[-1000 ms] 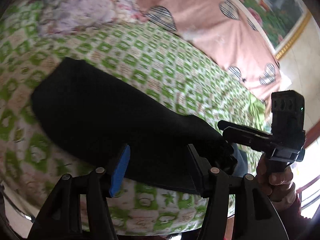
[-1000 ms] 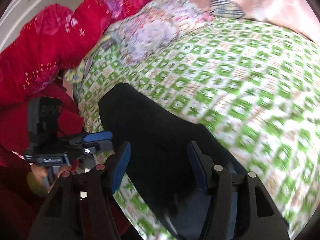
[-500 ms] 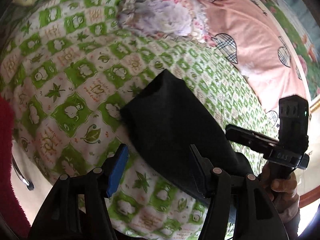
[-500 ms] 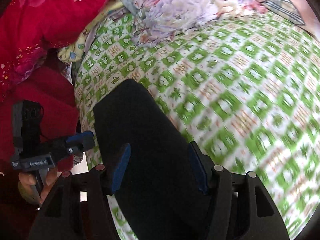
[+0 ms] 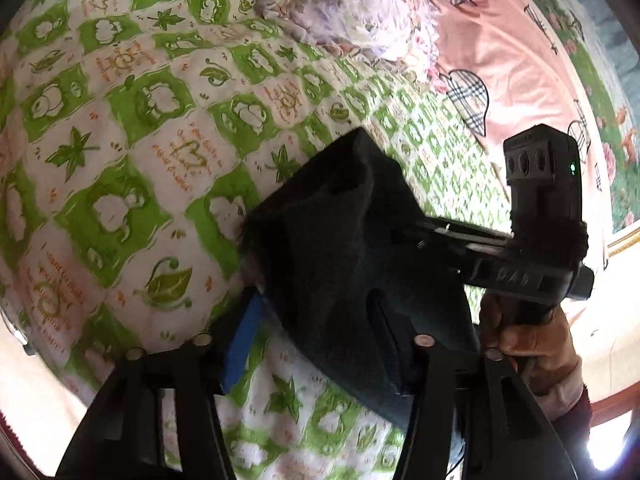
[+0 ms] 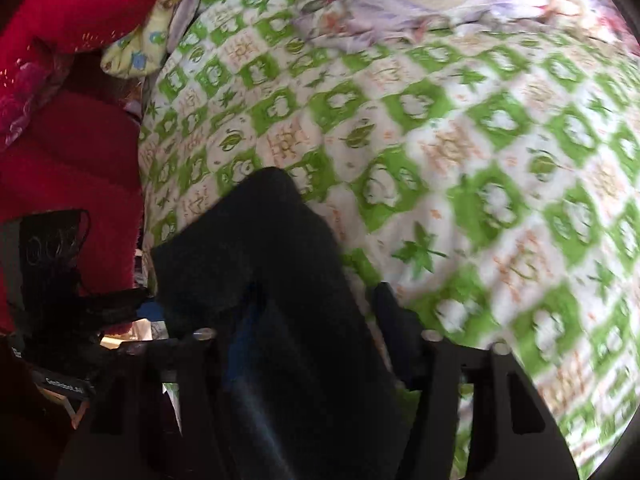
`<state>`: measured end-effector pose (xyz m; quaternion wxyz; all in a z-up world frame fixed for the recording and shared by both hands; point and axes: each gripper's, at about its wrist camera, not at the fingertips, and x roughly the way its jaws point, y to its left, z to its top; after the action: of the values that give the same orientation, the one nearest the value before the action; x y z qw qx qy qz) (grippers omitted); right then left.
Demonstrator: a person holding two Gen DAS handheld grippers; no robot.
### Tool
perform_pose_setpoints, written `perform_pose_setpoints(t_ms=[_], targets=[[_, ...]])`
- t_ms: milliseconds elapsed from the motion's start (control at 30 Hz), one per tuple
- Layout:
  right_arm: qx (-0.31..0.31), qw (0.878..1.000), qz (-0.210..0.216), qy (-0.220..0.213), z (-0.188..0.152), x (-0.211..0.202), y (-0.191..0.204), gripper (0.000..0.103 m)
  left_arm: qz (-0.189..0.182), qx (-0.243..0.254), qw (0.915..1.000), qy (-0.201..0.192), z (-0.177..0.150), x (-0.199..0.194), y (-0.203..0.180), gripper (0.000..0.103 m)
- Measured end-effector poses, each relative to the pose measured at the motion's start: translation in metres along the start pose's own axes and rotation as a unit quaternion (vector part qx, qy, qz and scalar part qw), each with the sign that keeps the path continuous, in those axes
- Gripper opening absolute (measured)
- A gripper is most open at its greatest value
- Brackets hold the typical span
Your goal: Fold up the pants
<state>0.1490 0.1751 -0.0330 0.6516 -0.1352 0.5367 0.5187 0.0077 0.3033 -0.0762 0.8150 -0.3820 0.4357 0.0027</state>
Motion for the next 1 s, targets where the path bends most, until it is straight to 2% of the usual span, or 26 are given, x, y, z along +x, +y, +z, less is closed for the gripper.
perform_pose_setpoints(t_ms=[33, 100, 200, 533, 700, 833, 1000], targets=[[-0.003, 1.000, -0.004, -0.001, 0.000, -0.001, 0.002, 0.040, 0.001, -0.002, 1.0000, -0.003, 0.003, 0.003, 0.000, 0.032], [-0.005, 1.000, -0.005, -0.007, -0.002, -0.006, 0.005, 0.029, -0.003, -0.010, 0.9999, -0.006, 0.006, 0.009, 0.002, 0.028], [0.005, 1.000, 0.006, -0.027, -0.007, -0.020, 0.005, 0.021, -0.025, -0.007, 0.9996, -0.012, 0.007, 0.006, -0.004, 0.020], [0.016, 0.992, 0.017, -0.121, -0.039, -0.097, 0.013, 0.019, -0.064, 0.087, 0.9928, -0.053, 0.005, -0.035, -0.079, 0.019], [0.038, 0.982, 0.032, -0.183, -0.070, -0.145, 0.009, 0.019, -0.090, 0.148, 0.9829, -0.061, -0.008, -0.056, -0.126, 0.019], [0.047, 0.972, 0.032, -0.229, -0.102, -0.181, 0.006, 0.019, -0.121, 0.196, 0.9715, -0.055, -0.024, -0.065, -0.165, 0.019], [0.061, 0.959, 0.026, -0.275, -0.146, -0.219, -0.001, 0.019, -0.157, 0.254, 0.9534, -0.043, -0.053, -0.070, -0.211, 0.019]])
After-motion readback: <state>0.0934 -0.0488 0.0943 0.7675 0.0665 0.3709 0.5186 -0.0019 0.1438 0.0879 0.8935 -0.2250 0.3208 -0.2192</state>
